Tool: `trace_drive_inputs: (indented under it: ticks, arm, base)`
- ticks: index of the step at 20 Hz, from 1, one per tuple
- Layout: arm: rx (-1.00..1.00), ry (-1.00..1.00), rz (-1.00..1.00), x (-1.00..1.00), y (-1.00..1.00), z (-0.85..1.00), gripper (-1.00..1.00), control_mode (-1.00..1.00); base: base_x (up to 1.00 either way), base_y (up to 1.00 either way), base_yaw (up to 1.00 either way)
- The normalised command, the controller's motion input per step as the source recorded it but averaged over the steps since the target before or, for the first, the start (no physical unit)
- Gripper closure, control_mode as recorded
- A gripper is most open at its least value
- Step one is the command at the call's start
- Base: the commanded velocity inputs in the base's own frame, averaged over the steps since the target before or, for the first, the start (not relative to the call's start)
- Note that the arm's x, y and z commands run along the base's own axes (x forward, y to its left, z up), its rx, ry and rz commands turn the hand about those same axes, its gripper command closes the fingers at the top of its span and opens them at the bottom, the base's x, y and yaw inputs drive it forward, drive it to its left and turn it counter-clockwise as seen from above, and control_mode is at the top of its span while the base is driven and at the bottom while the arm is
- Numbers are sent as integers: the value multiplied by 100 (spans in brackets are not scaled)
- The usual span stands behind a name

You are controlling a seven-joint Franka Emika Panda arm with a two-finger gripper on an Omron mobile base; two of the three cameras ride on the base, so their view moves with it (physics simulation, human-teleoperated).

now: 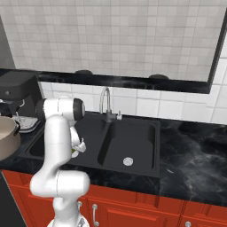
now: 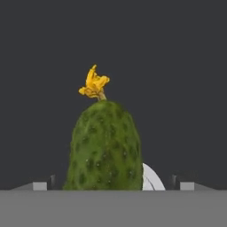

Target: Dump the cucumber from the pot into the sink. Then turn on the water and wash the cucumber. Then turn off the water and put the cucumber back in the pot.

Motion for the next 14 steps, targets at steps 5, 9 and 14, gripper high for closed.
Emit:
trace_drive_inputs:
  ticks: [5,9,14]
  arm:
    - [0,0,0,8,6,-19,-100,-100]
    - [0,0,0,0,6,-18,100,-100]
    - [0,-4,0,-1,0,-6,100,-100]
  base:
    - [0,0,0]
    - [0,0,0]
    - [0,0,0]
